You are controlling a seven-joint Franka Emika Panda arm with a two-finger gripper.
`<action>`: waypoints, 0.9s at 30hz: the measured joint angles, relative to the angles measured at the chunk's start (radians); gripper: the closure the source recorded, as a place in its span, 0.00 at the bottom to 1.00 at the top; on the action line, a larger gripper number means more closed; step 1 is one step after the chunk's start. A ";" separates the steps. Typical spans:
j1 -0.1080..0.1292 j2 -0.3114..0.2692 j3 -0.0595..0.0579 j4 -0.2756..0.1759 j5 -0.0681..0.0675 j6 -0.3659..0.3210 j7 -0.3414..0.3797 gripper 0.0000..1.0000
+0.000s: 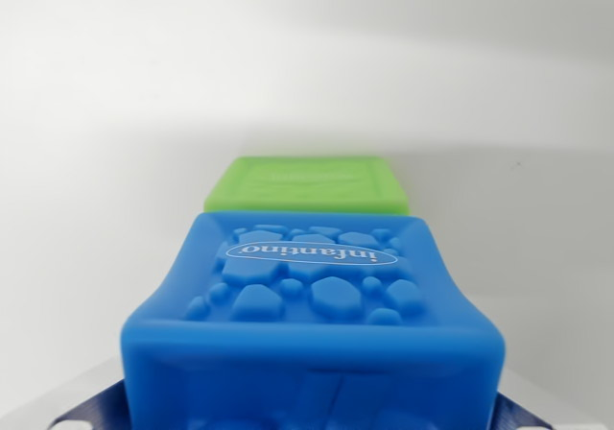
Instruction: Stack cube
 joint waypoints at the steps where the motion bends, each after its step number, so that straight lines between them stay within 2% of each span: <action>1: 0.000 0.002 0.000 0.000 0.000 0.002 0.000 1.00; 15: 0.000 0.019 0.001 0.003 0.000 0.018 -0.001 1.00; 16: -0.001 0.019 0.001 0.003 0.000 0.018 -0.001 0.00; 27: -0.001 0.020 0.001 0.003 0.001 0.019 -0.001 0.00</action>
